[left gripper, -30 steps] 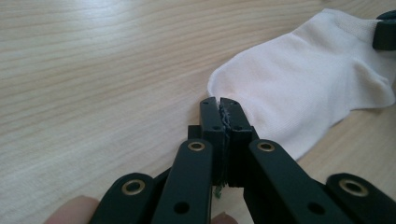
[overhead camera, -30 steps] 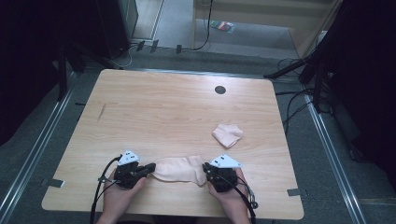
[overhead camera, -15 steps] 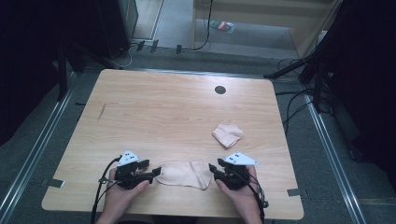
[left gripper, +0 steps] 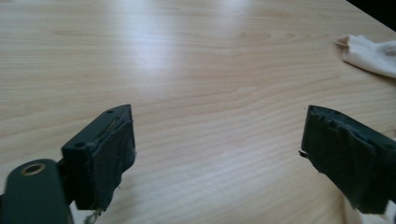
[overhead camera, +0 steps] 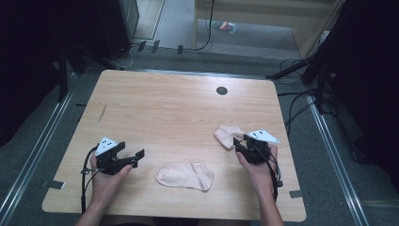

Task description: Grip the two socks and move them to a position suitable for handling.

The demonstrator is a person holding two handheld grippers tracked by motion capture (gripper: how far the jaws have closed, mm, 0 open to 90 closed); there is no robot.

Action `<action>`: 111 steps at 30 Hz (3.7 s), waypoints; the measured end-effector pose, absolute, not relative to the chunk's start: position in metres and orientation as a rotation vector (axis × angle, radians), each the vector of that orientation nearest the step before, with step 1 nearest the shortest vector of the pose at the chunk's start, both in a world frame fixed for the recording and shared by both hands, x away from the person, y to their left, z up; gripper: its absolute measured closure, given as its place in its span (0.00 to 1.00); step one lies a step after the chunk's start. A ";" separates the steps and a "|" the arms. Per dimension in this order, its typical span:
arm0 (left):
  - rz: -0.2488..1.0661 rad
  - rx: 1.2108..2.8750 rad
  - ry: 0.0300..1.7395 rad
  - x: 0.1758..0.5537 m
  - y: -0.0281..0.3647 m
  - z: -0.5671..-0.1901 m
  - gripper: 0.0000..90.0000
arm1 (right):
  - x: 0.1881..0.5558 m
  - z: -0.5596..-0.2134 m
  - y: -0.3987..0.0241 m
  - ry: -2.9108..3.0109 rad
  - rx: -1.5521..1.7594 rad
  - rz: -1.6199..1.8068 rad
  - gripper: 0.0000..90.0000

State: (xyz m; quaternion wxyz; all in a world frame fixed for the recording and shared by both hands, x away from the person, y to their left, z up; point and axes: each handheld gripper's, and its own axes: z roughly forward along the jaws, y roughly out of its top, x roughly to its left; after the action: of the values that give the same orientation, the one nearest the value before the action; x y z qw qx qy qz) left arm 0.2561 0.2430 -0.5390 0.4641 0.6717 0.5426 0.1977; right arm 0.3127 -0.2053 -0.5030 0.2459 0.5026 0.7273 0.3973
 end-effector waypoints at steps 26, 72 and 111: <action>0.482 1.651 1.413 0.264 0.250 -0.551 0.15 | 0.372 -0.536 -0.189 2.058 1.389 0.837 0.97; 0.527 1.681 1.398 0.263 0.243 -0.551 0.15 | 0.324 -0.514 -0.025 2.171 1.328 1.130 0.98; 0.532 1.688 1.397 0.264 0.241 -0.551 0.16 | 0.352 -0.540 -0.028 2.344 1.175 1.006 0.91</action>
State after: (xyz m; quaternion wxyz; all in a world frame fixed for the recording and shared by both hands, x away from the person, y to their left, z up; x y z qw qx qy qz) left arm 0.2641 0.2414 -0.5512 0.4289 0.6763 0.5597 0.2130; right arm 0.3524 -0.0275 -0.5402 0.1657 0.4124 0.8232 0.3534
